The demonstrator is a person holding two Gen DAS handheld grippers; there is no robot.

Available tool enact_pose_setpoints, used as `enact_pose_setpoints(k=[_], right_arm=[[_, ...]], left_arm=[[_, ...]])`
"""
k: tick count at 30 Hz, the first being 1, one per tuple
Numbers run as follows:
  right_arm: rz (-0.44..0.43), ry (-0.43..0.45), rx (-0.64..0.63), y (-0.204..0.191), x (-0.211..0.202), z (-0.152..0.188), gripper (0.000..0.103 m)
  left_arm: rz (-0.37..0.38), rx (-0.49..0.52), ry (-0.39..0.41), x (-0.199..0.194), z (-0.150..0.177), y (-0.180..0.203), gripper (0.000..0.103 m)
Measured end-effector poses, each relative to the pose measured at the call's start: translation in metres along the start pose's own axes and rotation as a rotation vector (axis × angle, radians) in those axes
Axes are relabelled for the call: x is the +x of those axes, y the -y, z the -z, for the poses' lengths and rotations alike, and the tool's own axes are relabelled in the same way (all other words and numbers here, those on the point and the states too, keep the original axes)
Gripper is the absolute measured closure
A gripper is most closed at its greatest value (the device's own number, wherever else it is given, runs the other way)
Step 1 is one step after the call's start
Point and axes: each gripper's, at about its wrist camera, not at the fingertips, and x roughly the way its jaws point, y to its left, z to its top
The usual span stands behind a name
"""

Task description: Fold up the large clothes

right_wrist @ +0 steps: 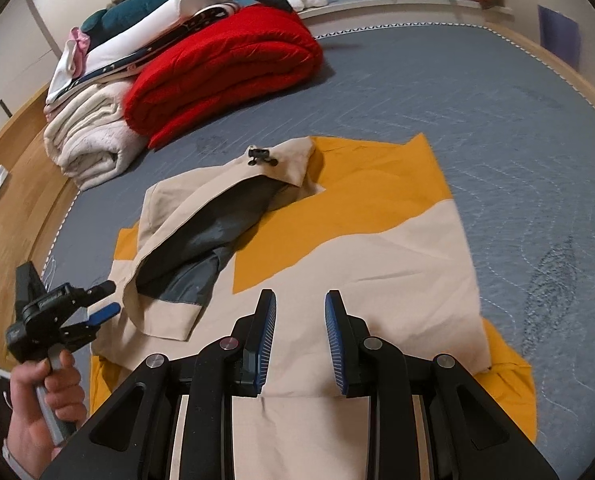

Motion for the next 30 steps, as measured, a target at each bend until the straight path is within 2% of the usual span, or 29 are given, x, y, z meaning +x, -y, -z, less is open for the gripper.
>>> enact_pose_setpoints(k=[3, 7, 9, 11, 16, 20, 21, 22, 23, 25, 27, 28, 30], right_arm=[[-0.024, -0.014, -0.018, -0.004, 0.009, 0.000, 0.076], [-0.064, -0.027, -0.018, -0.007, 0.017, 0.000, 0.076], [-0.089, -0.027, -0.001, -0.006, 0.019, -0.001, 0.074], [-0.116, -0.019, 0.017, -0.005, 0.020, -0.003, 0.065], [-0.125, -0.006, 0.037, -0.004, 0.019, -0.004, 0.061], [-0.128, -0.008, 0.040, -0.003, 0.019, -0.004, 0.060], [-0.130, -0.008, 0.041, -0.002, 0.019, -0.004, 0.060], [-0.133, -0.010, 0.043, -0.002, 0.020, -0.004, 0.060], [-0.135, -0.012, 0.045, -0.002, 0.020, -0.003, 0.060], [-0.136, -0.012, 0.044, -0.002, 0.020, -0.002, 0.060], [-0.138, -0.006, 0.045, -0.002, 0.018, -0.003, 0.060], [-0.140, -0.002, 0.045, -0.003, 0.017, -0.003, 0.060], [-0.147, 0.016, 0.047, -0.002, 0.014, -0.004, 0.060]], left_arm=[[0.035, -0.002, -0.041, 0.015, 0.004, 0.004, 0.060], [0.039, 0.032, -0.051, 0.026, 0.014, 0.011, 0.061], [0.026, 0.060, -0.040, 0.026, 0.017, 0.016, 0.068], [0.000, 0.064, -0.020, 0.021, 0.017, 0.014, 0.070], [-0.019, -0.010, 0.020, 0.013, 0.013, -0.003, 0.067], [0.033, -0.039, -0.059, 0.030, 0.019, -0.007, 0.067], [0.035, -0.027, -0.071, 0.032, 0.022, -0.005, 0.071], [0.015, -0.004, -0.063, 0.030, 0.024, -0.003, 0.076], [-0.020, 0.051, -0.039, 0.027, 0.025, 0.004, 0.098], [-0.061, 0.144, 0.026, 0.014, 0.026, 0.020, 0.101], [-0.077, 0.287, 0.135, -0.013, 0.028, 0.053, 0.101], [-0.064, 0.334, 0.163, -0.022, 0.030, 0.063, 0.101], [0.015, 0.496, 0.237, -0.051, 0.043, 0.100, 0.101]])
